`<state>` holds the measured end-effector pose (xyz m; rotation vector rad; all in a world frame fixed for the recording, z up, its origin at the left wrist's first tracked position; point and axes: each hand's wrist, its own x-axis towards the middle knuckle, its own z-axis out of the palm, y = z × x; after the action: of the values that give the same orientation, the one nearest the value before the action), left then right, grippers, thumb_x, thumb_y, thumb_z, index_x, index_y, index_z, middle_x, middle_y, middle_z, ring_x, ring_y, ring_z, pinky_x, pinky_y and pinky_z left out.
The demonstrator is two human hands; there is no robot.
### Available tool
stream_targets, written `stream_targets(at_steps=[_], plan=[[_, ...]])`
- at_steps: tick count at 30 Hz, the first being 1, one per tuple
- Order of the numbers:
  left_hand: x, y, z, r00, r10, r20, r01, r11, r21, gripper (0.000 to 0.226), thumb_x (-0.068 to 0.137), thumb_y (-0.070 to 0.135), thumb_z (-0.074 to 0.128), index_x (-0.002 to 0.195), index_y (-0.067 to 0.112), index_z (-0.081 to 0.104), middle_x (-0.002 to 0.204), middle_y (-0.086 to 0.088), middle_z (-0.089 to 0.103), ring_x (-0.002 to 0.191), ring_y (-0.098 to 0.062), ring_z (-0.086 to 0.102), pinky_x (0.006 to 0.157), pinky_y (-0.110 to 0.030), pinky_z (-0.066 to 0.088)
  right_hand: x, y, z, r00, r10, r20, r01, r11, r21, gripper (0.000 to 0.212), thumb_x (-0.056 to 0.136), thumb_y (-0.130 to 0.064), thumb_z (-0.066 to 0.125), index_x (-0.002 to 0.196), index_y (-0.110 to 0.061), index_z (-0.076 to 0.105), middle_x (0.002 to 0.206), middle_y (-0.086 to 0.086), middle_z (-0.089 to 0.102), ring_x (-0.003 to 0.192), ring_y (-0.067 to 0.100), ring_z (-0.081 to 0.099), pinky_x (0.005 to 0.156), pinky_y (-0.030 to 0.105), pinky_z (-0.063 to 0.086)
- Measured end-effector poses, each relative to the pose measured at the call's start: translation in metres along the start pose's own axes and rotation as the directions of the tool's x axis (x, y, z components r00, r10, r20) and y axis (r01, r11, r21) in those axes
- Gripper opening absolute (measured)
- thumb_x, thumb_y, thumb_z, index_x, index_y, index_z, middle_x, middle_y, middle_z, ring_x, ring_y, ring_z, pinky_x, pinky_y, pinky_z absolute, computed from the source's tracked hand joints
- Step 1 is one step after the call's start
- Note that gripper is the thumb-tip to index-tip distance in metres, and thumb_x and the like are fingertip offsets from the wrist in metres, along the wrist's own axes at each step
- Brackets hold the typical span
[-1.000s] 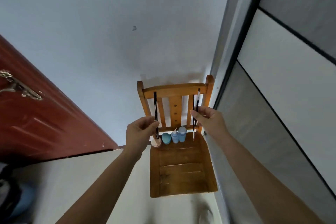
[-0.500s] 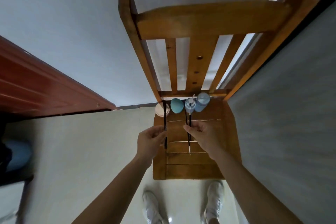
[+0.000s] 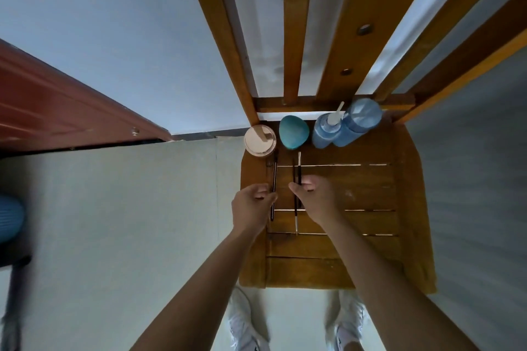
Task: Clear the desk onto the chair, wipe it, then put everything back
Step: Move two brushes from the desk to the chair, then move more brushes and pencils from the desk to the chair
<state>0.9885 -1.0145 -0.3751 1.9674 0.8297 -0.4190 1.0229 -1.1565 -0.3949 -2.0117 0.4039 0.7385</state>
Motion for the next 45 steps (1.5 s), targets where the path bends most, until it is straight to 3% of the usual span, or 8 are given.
stream_targets(at_steps=[7, 13, 17, 21, 28, 35, 41, 45], plan=[[-0.001, -0.002, 0.001, 0.988, 0.134, -0.073, -0.124, 0.984, 0.125, 0.040, 0.093, 0.028, 0.067, 0.130, 0.015, 0.062, 0.119, -0.002, 0.064, 0.095, -0.005, 0.057, 0.073, -0.006, 0.039, -0.009, 0.005, -0.008, 0.983, -0.054, -0.175, 0.003, 0.960, -0.280, 0.045, 0.094, -0.052, 0.060, 0.129, -0.023, 0.061, 0.118, -0.006, 0.070, 0.090, 0.005, 0.059, 0.063, 0.017, 0.032], [-0.032, 0.013, -0.024, 0.951, 0.308, -0.028, -0.282, 0.900, 0.332, 0.056, 0.101, 0.053, 0.039, 0.151, 0.029, 0.035, 0.156, -0.001, 0.038, 0.140, -0.024, 0.039, 0.109, -0.041, 0.040, -0.052, -0.018, -0.036, 0.954, -0.201, -0.224, 0.114, 0.930, -0.348, 0.053, 0.102, -0.055, 0.039, 0.146, -0.026, 0.043, 0.147, -0.001, 0.051, 0.127, 0.016, 0.055, 0.095, 0.041, 0.055], [-0.080, 0.064, -0.088, 0.845, 0.529, -0.074, -0.407, 0.727, 0.553, 0.067, 0.098, 0.063, 0.018, 0.156, 0.030, 0.020, 0.166, -0.005, 0.008, 0.153, -0.028, 0.005, 0.121, -0.058, 0.016, -0.114, -0.084, -0.086, 0.722, -0.568, -0.396, 0.351, 0.793, -0.497, 0.047, 0.104, -0.041, 0.044, 0.144, -0.016, 0.050, 0.150, 0.010, 0.049, 0.135, 0.026, 0.049, 0.105, 0.045, 0.049], [-0.149, 0.141, -0.188, 0.656, 0.734, -0.173, -0.479, 0.583, 0.657, 0.066, 0.100, 0.053, 0.033, 0.154, 0.016, 0.030, 0.162, -0.021, 0.014, 0.151, -0.039, 0.010, 0.113, -0.066, 0.021, -0.176, -0.184, -0.142, 0.584, -0.728, -0.360, 0.425, 0.651, -0.629, 0.060, 0.102, -0.048, 0.040, 0.155, -0.019, 0.036, 0.165, 0.016, 0.020, 0.151, 0.035, 0.022, 0.117, 0.054, 0.033], [-0.316, 0.190, -0.364, 0.531, 0.699, -0.479, -0.170, 0.641, 0.748, 0.066, 0.102, 0.051, 0.030, 0.157, 0.015, 0.022, 0.164, -0.021, 0.007, 0.152, -0.038, 0.003, 0.118, -0.063, 0.011, -0.289, -0.351, -0.140, 0.253, -0.963, -0.090, 0.671, 0.242, -0.701, 0.067, 0.104, -0.056, 0.036, 0.160, -0.025, 0.017, 0.167, 0.019, 0.004, 0.155, 0.036, 0.004, 0.124, 0.051, 0.013], [-0.497, 0.096, -0.488, 0.325, 0.538, -0.778, 0.172, 0.775, 0.608, 0.066, 0.100, 0.052, 0.033, 0.154, 0.014, 0.031, 0.163, -0.022, 0.012, 0.151, -0.039, 0.007, 0.117, -0.064, 0.015, -0.442, -0.454, -0.009, -0.184, -0.973, 0.138, 0.887, -0.225, -0.403, 0.069, 0.101, -0.051, 0.046, 0.158, -0.018, 0.026, 0.166, 0.020, 0.009, 0.154, 0.036, 0.011, 0.121, 0.054, 0.021], [-0.657, -0.045, -0.562, 0.147, 0.367, -0.918, 0.422, 0.816, 0.394, 0.069, 0.099, 0.056, 0.029, 0.156, 0.019, 0.024, 0.165, -0.016, 0.005, 0.153, -0.033, 0.001, 0.118, -0.063, 0.011, -0.602, -0.477, 0.146, -0.411, -0.883, 0.225, 0.875, -0.452, -0.175, 0.074, 0.101, -0.055, 0.044, 0.160, -0.021, 0.018, 0.167, 0.019, 0.003, 0.153, 0.037, 0.012, 0.121, 0.054, 0.021], [-0.734, -0.126, -0.591, 0.072, 0.234, -0.970, 0.550, 0.801, 0.234, 0.070, 0.099, 0.058, 0.026, 0.157, 0.020, 0.022, 0.165, -0.015, 0.003, 0.153, -0.030, -0.003, 0.120, -0.060, 0.008, -0.696, -0.456, 0.241, -0.486, -0.813, 0.321, 0.856, -0.517, -0.015, 0.074, 0.101, -0.056, 0.041, 0.161, -0.022, 0.013, 0.167, 0.017, 0.001, 0.154, 0.035, 0.008, 0.121, 0.055, 0.021]])
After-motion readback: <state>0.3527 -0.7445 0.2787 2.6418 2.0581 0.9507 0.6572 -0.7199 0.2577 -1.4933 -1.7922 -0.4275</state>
